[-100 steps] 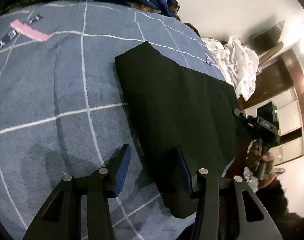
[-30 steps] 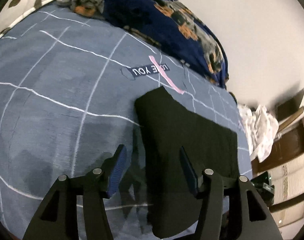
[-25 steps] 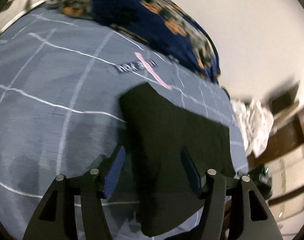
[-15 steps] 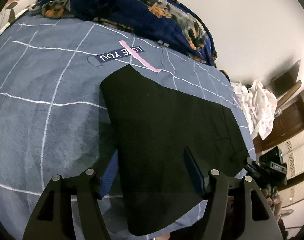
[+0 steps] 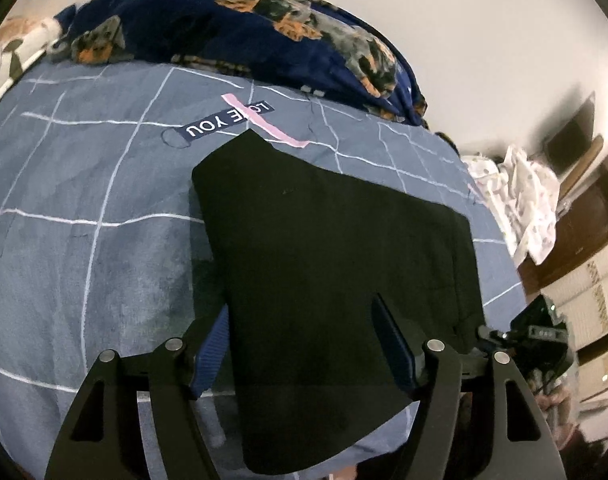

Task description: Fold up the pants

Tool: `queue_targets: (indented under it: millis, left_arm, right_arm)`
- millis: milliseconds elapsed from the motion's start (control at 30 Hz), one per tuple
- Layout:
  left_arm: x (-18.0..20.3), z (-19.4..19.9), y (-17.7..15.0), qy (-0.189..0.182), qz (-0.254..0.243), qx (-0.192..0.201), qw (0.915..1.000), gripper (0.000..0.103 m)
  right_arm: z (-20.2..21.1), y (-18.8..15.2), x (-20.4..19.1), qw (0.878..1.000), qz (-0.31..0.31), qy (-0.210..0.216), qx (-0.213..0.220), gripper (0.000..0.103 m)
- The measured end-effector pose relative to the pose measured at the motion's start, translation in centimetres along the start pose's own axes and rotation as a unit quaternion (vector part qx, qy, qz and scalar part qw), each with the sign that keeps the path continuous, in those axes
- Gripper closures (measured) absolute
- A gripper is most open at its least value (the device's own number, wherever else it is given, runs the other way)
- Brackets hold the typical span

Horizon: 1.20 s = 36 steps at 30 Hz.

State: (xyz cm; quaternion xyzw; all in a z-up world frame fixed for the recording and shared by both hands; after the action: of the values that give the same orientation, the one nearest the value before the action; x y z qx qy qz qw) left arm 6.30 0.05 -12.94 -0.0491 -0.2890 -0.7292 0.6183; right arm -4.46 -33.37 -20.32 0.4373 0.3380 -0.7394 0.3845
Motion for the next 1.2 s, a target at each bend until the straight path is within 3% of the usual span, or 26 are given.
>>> queue_targets:
  millis: [100,200,233,467,533,600,667,833,1200]
  left_arm:
    - [-0.7,-1.7,-0.5,0.020,-0.001,-0.027,0.9995,0.032]
    - [-2.5,-3.6,-1.8,-0.029,0.063,-0.063,0.9955,0.032]
    - [-2.7,-3.2,-1.9,-0.034,0.065,-0.047,0.9962,0.032]
    - [-2.1,-3.2,-2.1,-0.010,0.035,-0.063,0.9974,0.032]
    - [-2.1,-3.1,-2.1,-0.012,0.035,-0.064,0.9973,0.032]
    - [-2.3,-3.2,-2.0,-0.015,0.040,-0.063,0.9971,0.031]
    - [-2.5,-3.1,-2.1,-0.021,0.044,-0.062,0.9969,0.031]
    - [-2.6,-3.1,-2.2,-0.024,0.046,-0.063,0.9967,0.030]
    - [-2.6,-3.0,-2.3,-0.031,0.049,-0.061,0.9964,0.029]
  right_arm:
    - [-0.1,0.2,0.6,1.000,-0.018,0.007,-0.003,0.095]
    - [-0.2,0.3,0.5,1.000,-0.027,0.000,-0.001,0.095]
    - [-0.2,0.3,0.4,1.000,-0.030,-0.002,0.000,0.095]
    - [0.3,0.1,-0.8,0.999,-0.041,-0.023,0.002,0.087]
    - [1.0,-0.1,-1.4,0.999,-0.031,-0.036,0.013,0.080]
    - [2.0,-0.1,-1.7,0.998,-0.027,-0.043,0.029,0.059]
    - [2.8,0.2,-1.7,0.998,-0.024,-0.049,0.040,0.053]
    - [2.2,0.5,-1.0,0.999,-0.043,-0.024,0.020,0.053]
    - [0.7,0.7,-2.4,0.999,-0.032,-0.038,0.002,0.052]
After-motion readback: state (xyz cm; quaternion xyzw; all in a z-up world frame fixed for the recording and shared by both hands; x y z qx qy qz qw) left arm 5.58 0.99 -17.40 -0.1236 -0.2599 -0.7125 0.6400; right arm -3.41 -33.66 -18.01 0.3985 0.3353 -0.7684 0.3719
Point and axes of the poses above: each gripper's, at about its wrist camera, not at the fingertips, and z roughly against the way its jaws point, x to its right, y to its top, the point moved 4 cm from there along -z, roughly the way its jaws point, and after that the axes turned 9 degrees about -x, right-handed, at the moved point
